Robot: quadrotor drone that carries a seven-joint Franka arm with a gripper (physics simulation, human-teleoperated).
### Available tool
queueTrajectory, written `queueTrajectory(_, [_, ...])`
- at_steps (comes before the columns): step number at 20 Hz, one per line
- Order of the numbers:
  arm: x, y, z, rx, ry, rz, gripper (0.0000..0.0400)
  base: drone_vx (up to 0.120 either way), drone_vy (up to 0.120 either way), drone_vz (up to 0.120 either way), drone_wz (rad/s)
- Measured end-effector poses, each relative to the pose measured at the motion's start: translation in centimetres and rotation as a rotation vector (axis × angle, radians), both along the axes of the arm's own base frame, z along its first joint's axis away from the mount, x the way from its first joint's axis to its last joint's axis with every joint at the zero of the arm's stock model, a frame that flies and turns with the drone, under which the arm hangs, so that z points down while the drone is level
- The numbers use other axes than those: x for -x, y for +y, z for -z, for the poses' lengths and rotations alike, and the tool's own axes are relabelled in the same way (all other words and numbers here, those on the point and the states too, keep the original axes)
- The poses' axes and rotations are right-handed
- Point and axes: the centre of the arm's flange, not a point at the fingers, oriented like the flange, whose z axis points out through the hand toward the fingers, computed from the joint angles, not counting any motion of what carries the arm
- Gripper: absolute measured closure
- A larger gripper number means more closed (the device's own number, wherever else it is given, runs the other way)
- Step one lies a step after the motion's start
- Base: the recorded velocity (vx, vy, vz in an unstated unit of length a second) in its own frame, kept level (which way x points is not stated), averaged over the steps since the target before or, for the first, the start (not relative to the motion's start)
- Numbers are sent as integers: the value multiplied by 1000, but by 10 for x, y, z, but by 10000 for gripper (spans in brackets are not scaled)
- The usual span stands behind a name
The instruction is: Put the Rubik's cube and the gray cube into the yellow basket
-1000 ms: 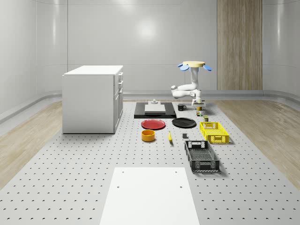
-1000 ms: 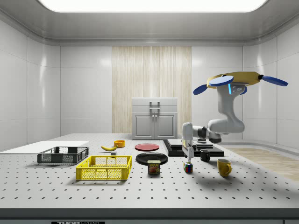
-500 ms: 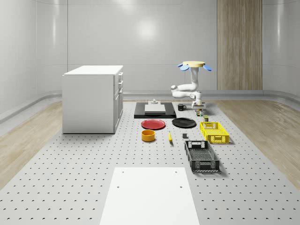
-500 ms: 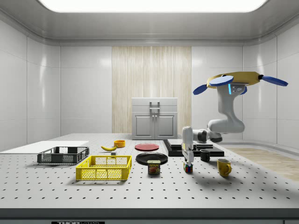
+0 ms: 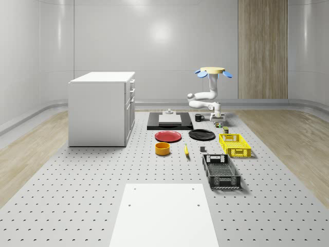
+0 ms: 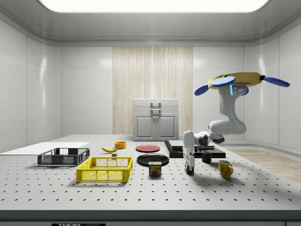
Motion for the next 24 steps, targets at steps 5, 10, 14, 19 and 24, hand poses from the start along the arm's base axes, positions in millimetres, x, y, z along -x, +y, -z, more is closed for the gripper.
queueTrajectory(5, [0,0,-7,0,0,0,0,0,0,0,0])
queueTrajectory(10, [0,1,-10,0,0,0,36,0,0,0,0])
queueTrajectory(14, [0,1,-11,0,0,0,61,0,0,0,0])
queueTrajectory(19, [0,1,-11,0,0,0,70,0,0,0,0])
queueTrajectory(24, [0,1,0,-2,-1,-3,76,0,0,8,0])
